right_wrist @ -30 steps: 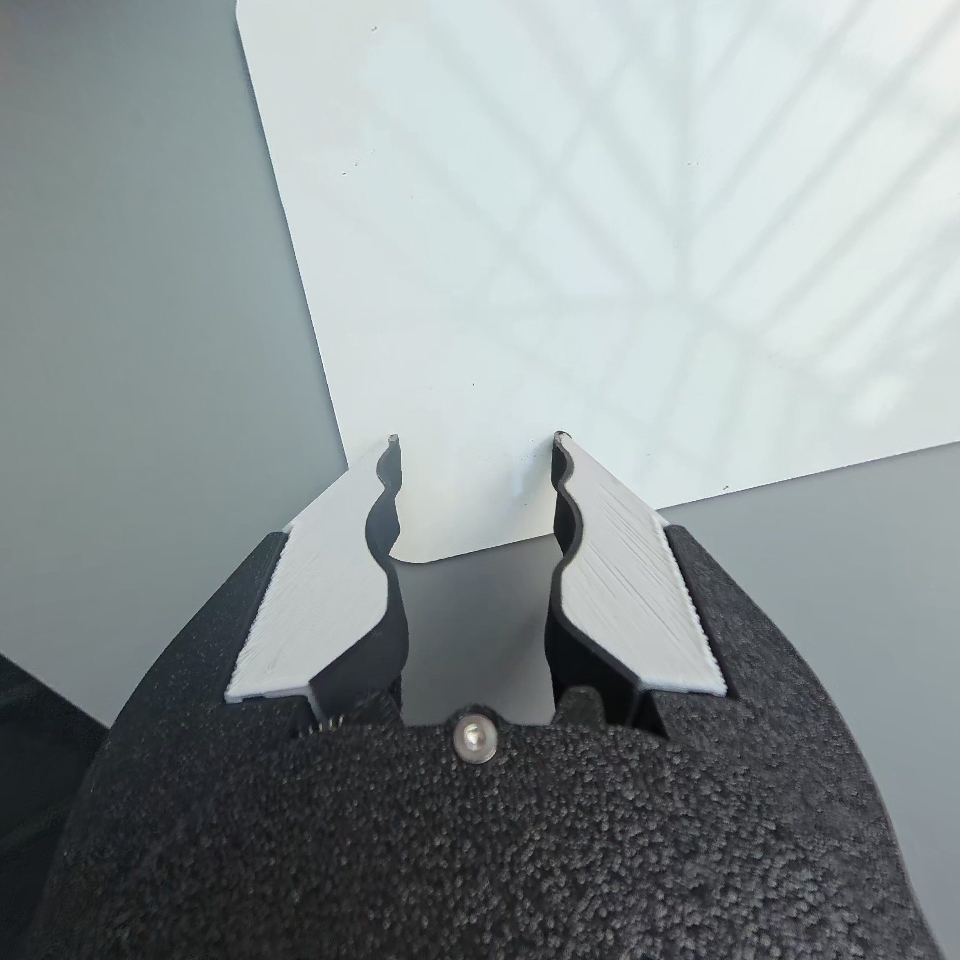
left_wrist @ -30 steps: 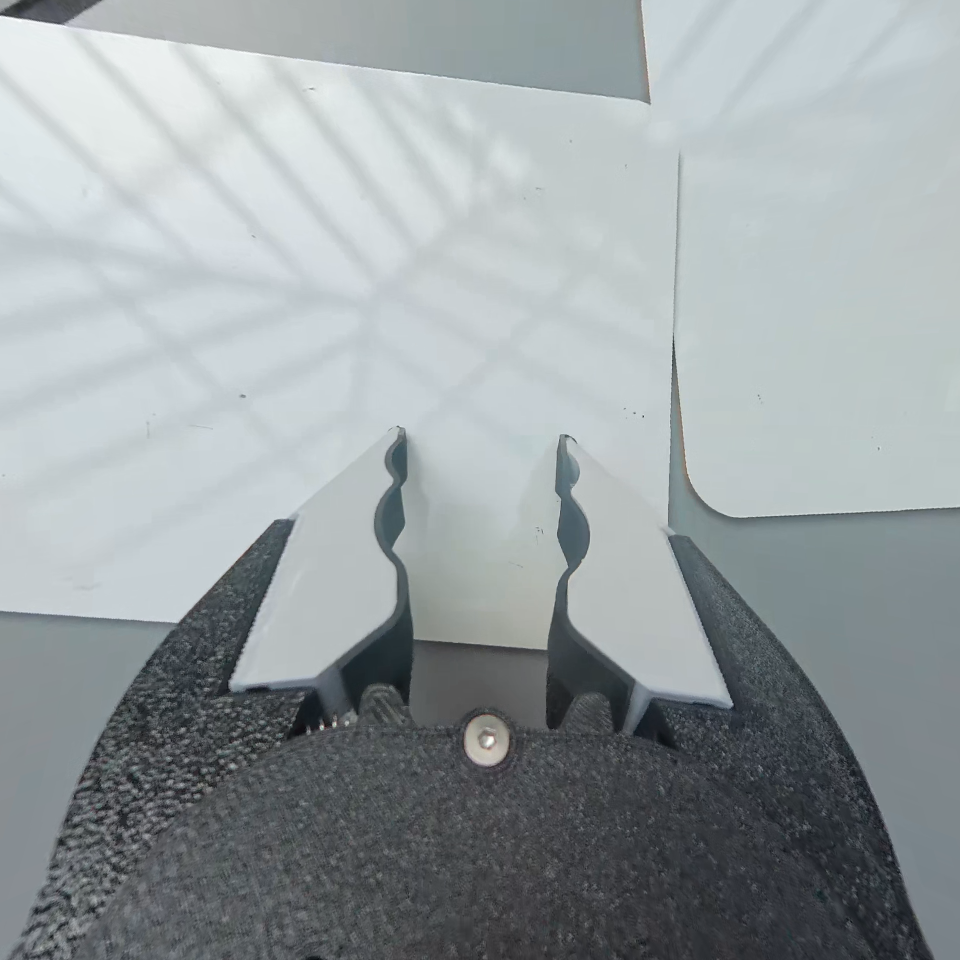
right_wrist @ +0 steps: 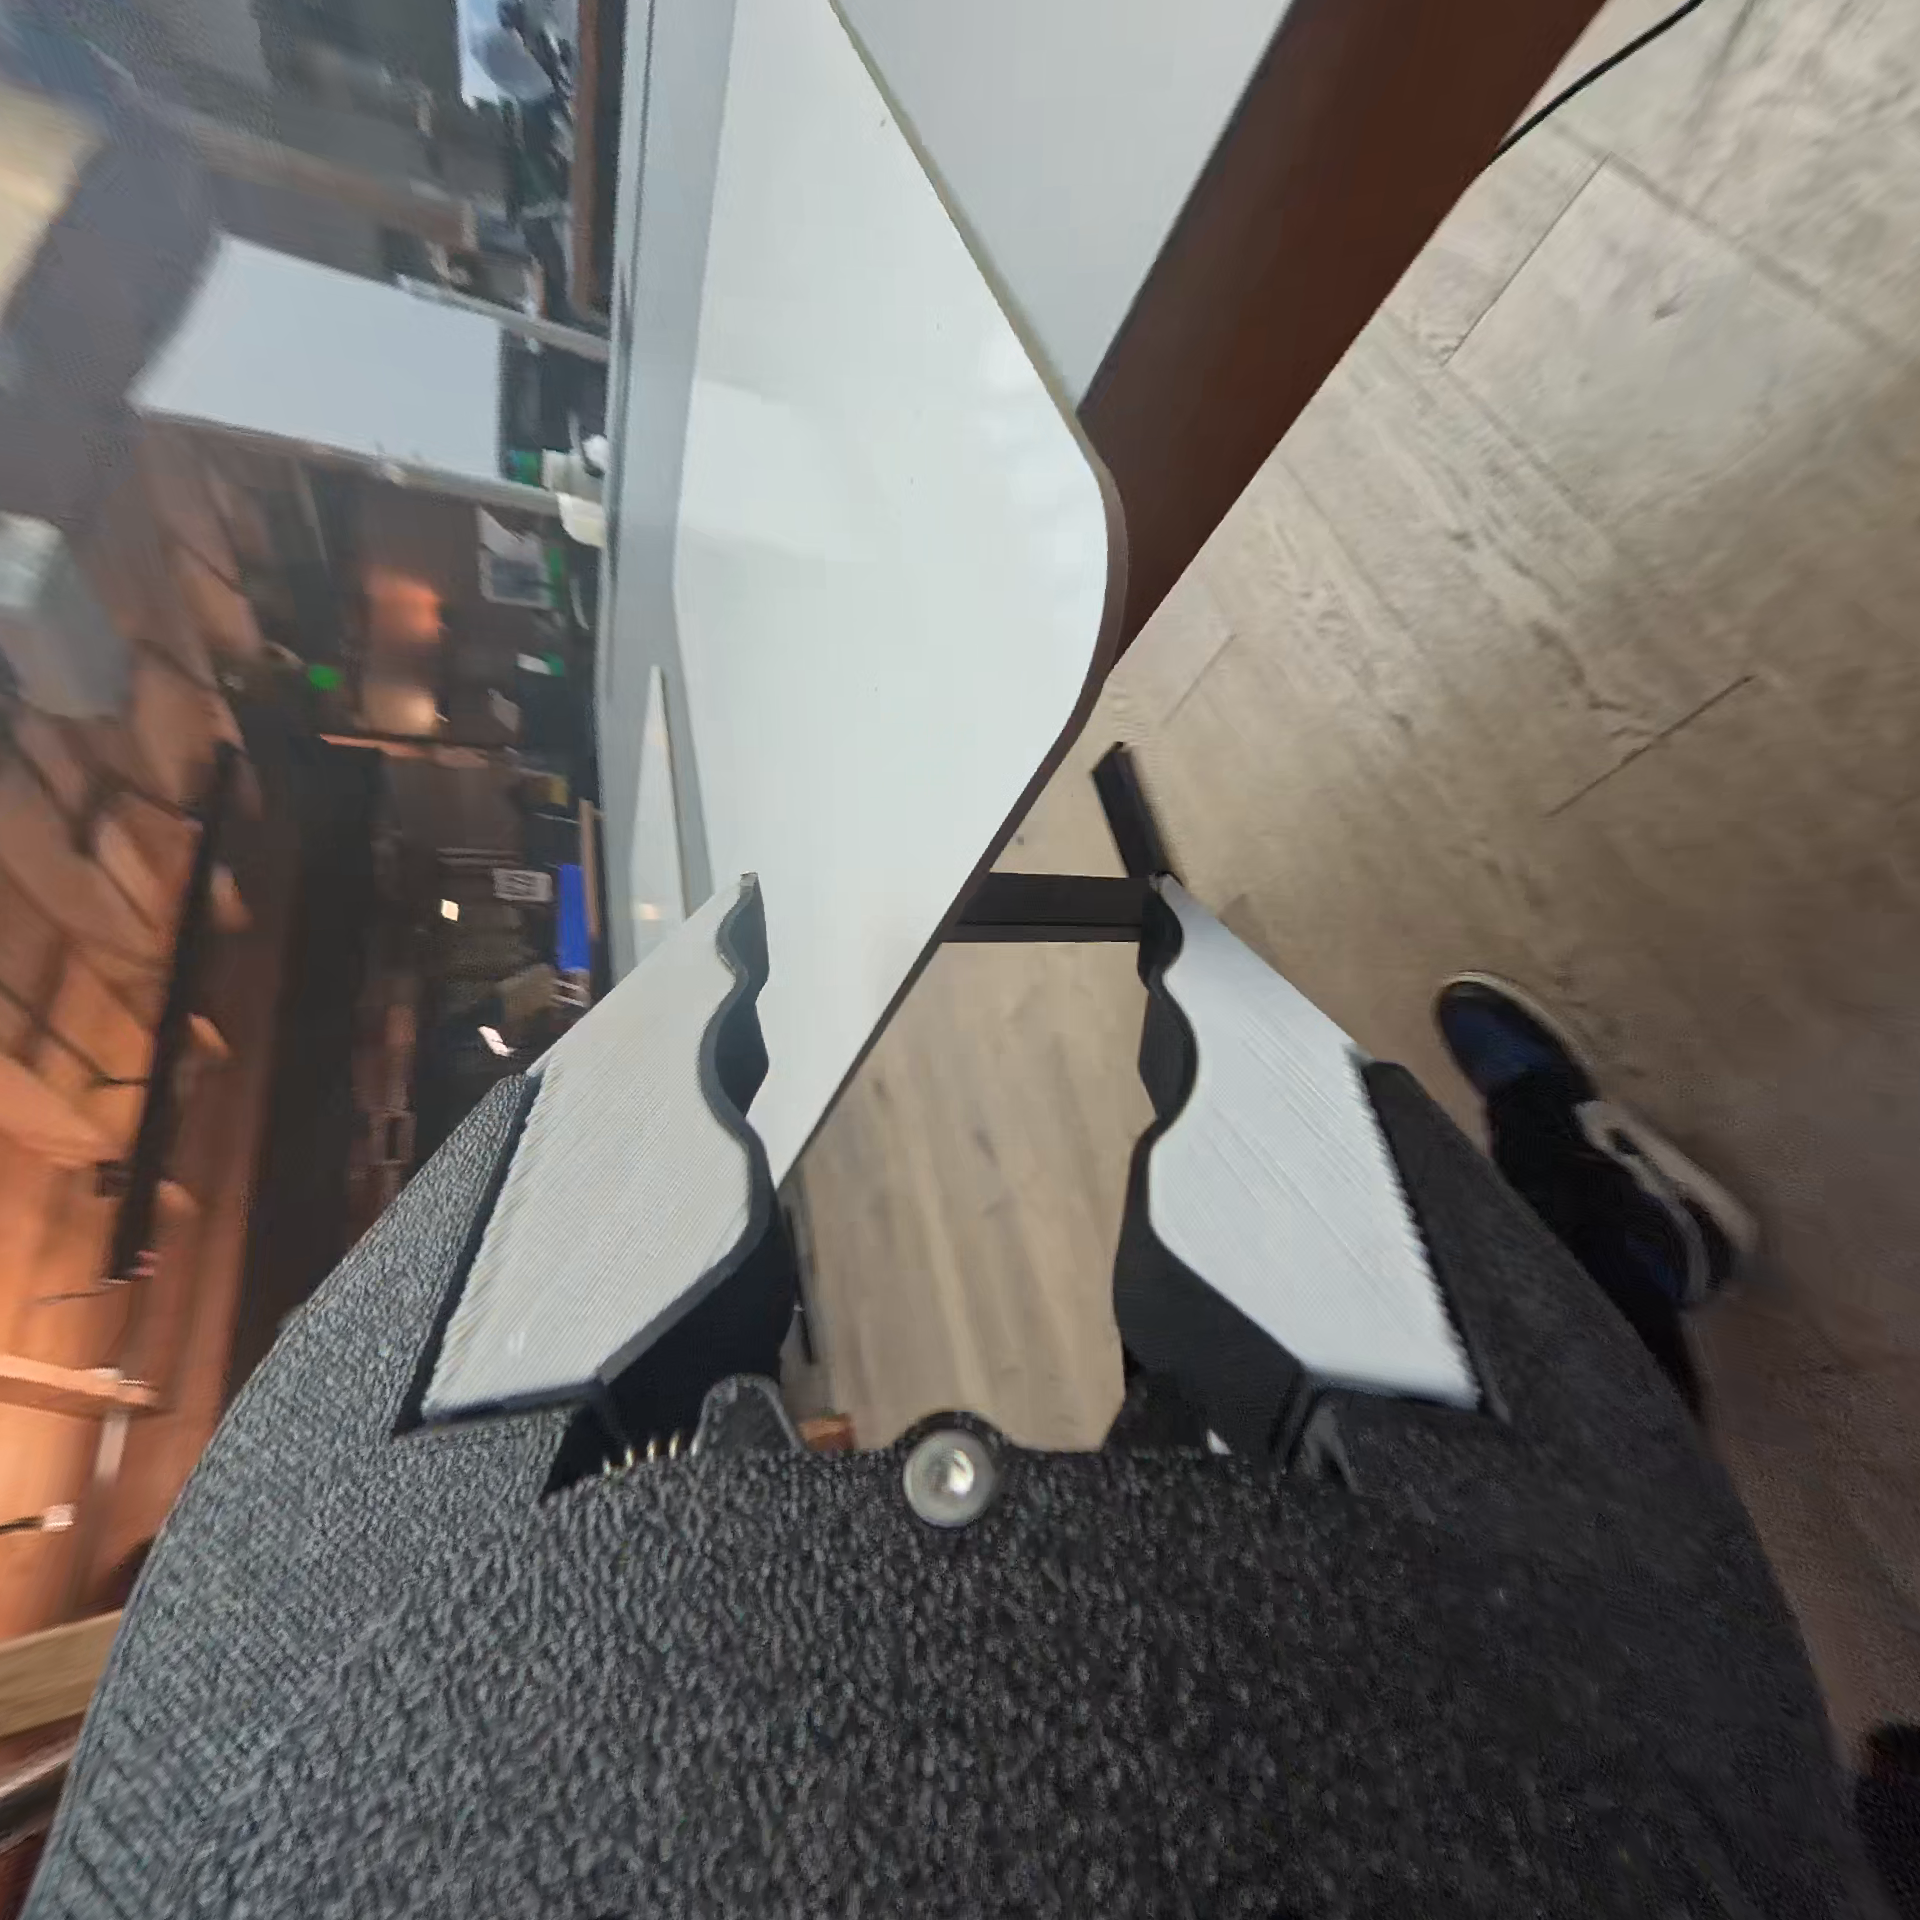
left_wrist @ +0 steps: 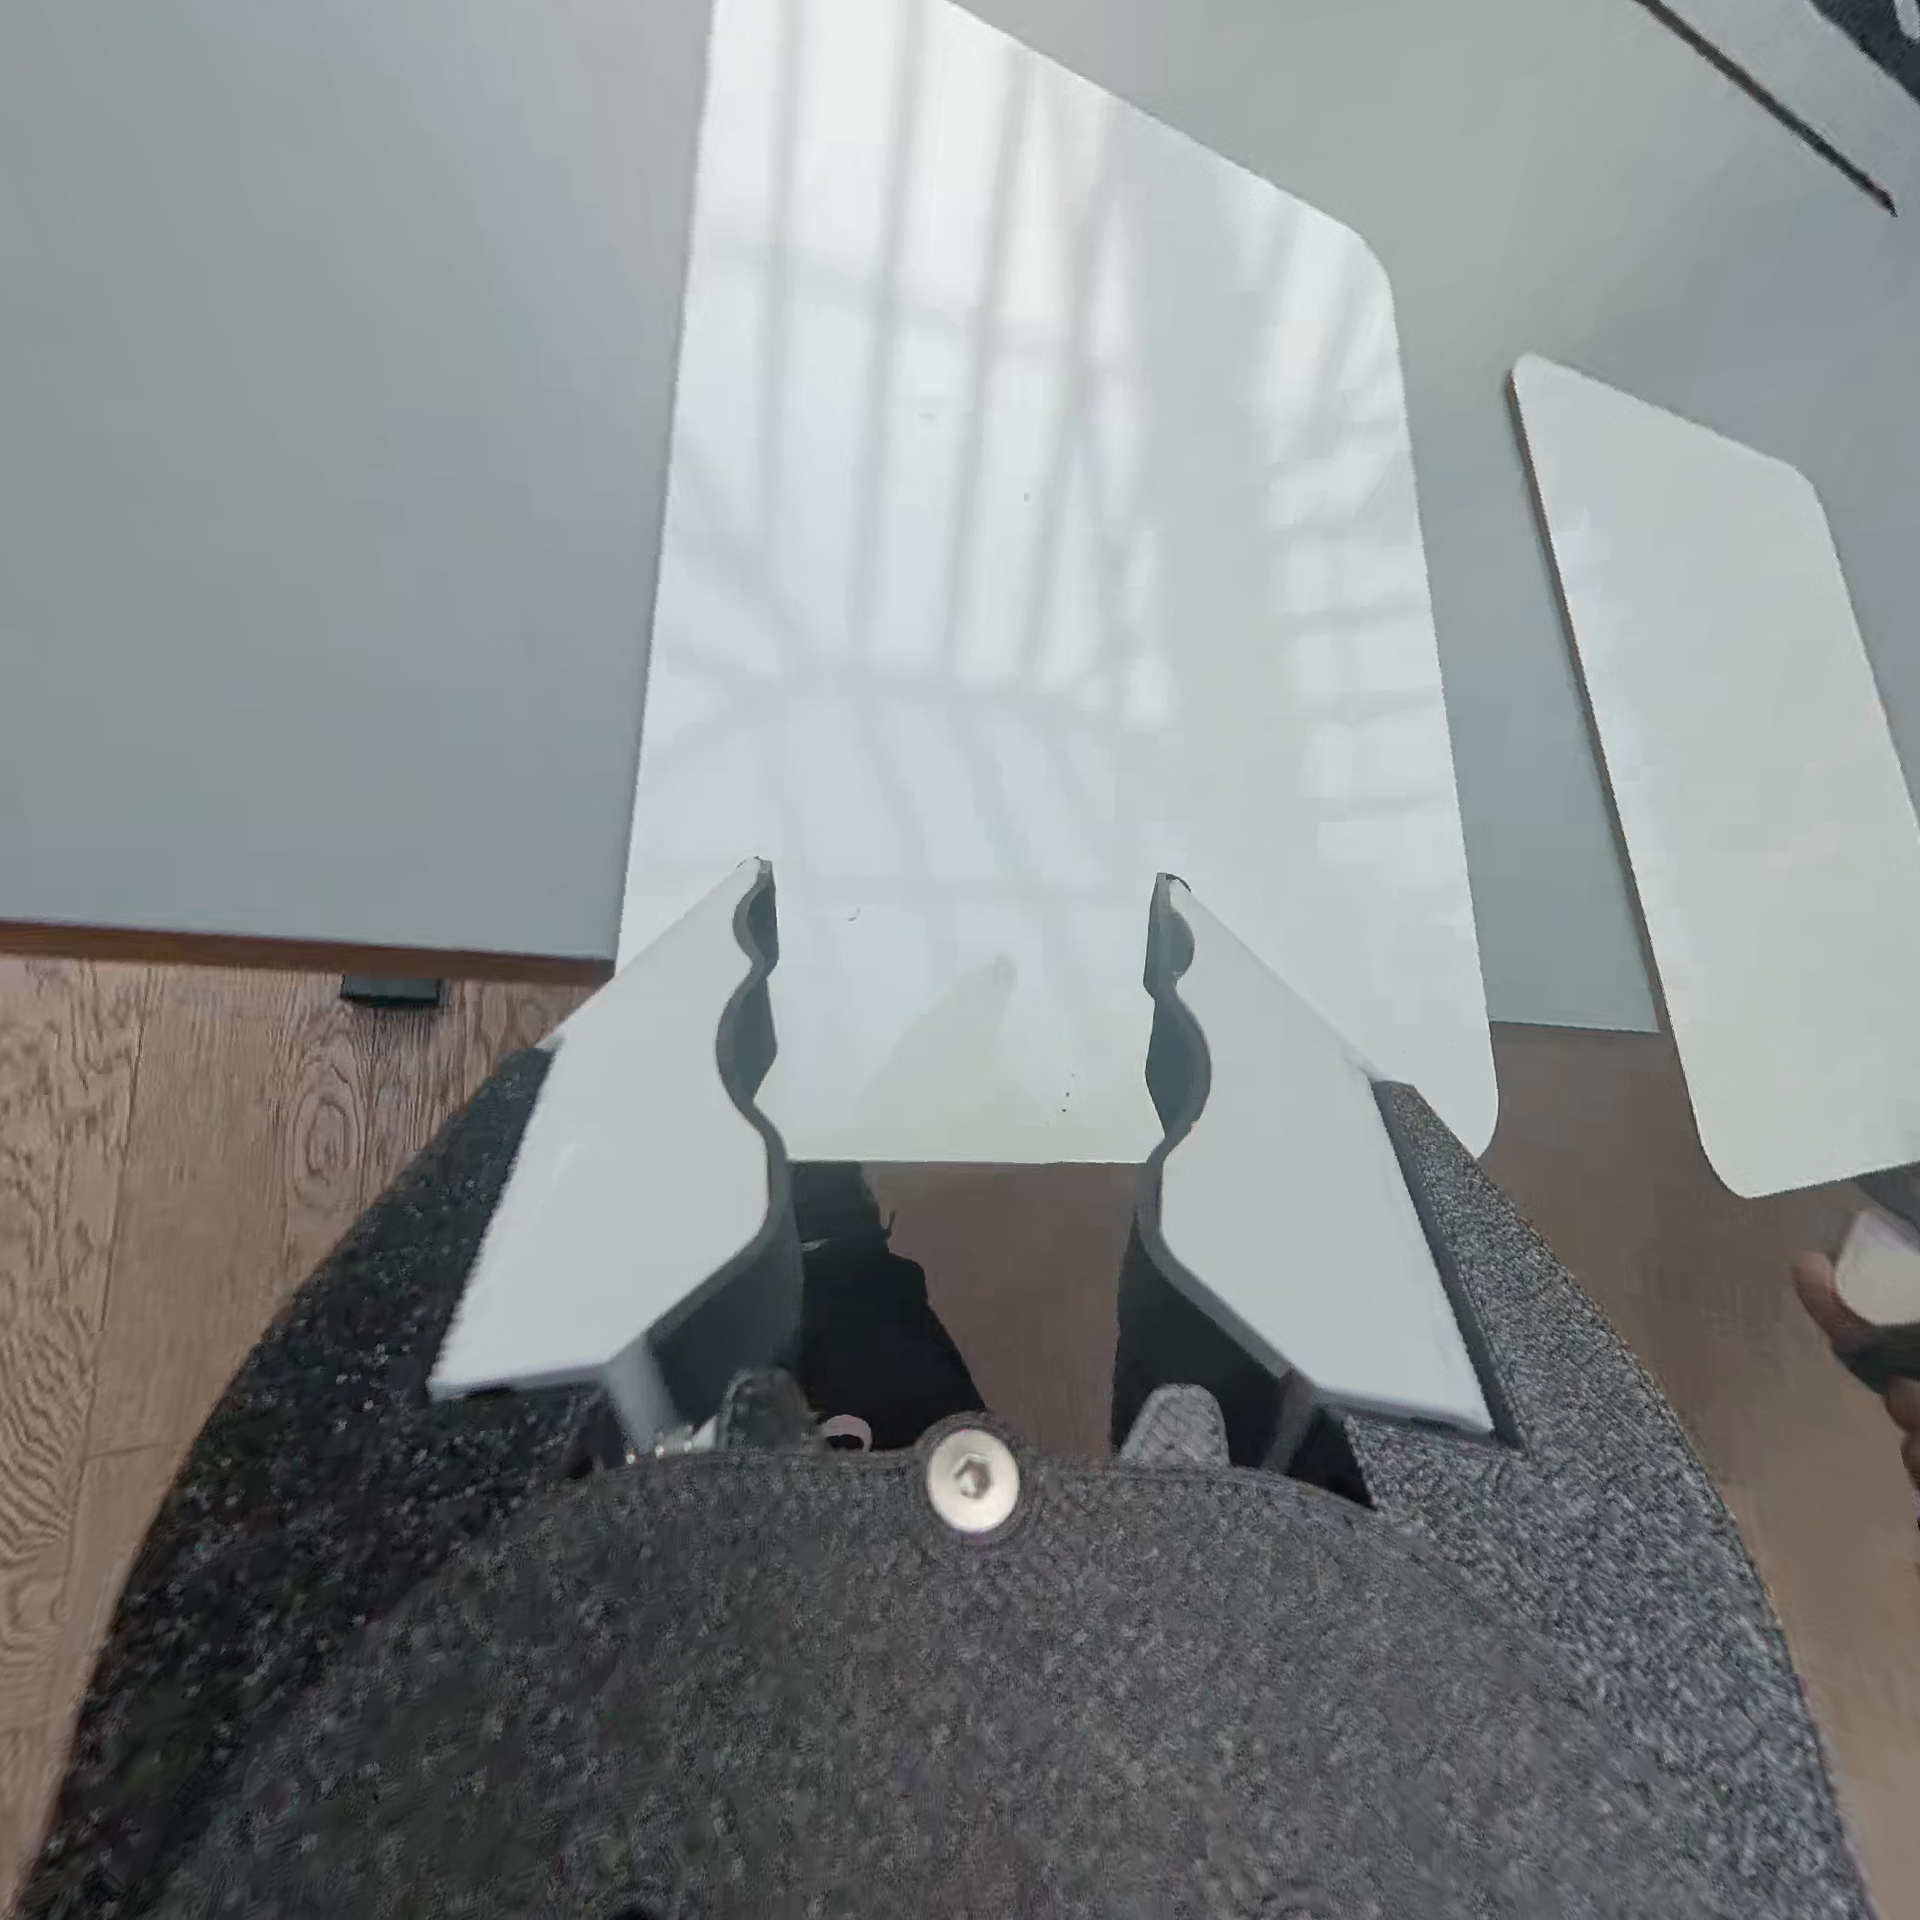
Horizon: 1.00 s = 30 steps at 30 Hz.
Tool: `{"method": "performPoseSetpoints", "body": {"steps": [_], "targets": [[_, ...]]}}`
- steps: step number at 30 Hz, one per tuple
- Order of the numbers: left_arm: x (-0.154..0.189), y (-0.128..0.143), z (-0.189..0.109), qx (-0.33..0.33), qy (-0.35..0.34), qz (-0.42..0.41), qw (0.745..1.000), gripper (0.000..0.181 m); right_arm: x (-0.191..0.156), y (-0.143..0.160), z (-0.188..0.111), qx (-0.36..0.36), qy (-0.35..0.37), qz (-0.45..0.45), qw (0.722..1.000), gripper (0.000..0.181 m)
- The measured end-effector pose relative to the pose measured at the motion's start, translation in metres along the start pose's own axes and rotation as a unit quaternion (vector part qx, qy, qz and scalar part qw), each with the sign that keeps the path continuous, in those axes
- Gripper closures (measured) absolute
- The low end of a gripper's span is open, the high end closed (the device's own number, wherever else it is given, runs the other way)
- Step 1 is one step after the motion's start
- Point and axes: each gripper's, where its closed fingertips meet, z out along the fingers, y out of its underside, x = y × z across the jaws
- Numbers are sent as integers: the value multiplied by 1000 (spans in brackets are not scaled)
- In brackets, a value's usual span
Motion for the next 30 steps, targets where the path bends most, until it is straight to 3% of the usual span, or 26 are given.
{"method": "performPoseSetpoints", "body": {"steps": [1,3,4,5,11,16,20,23,30], "targets": [[-10,6,-6,14,-14,-33,999,112,-6,5,10,6,-32,39,999,118],[-21,9,-14,49,-16,-84,995,126,-22,6,20,23,-95,94,991,152],[-26,9,-17,60,-15,-102,993,125,-22,4,20,32,-100,113,988,169],[-29,7,-18,65,-12,-114,991,123,-19,2,18,40,-98,123,987,175],[-53,-17,-37,95,-31,-98,990,114,-18,-12,-20,44,-139,135,980,179],[-101,0,-50,85,-48,-171,980,107,-24,-31,-54,45,-146,120,981,180],[-72,21,-28,22,73,-233,969,134,-37,-38,-76,43,-159,109,980,178],[-55,25,-19,8,67,-213,975,157,-53,-37,-89,42,-167,102,980,175],[20,41,0,-24,110,-151,982,160,-113,-6,-82,28,-203,92,974,176]]}}
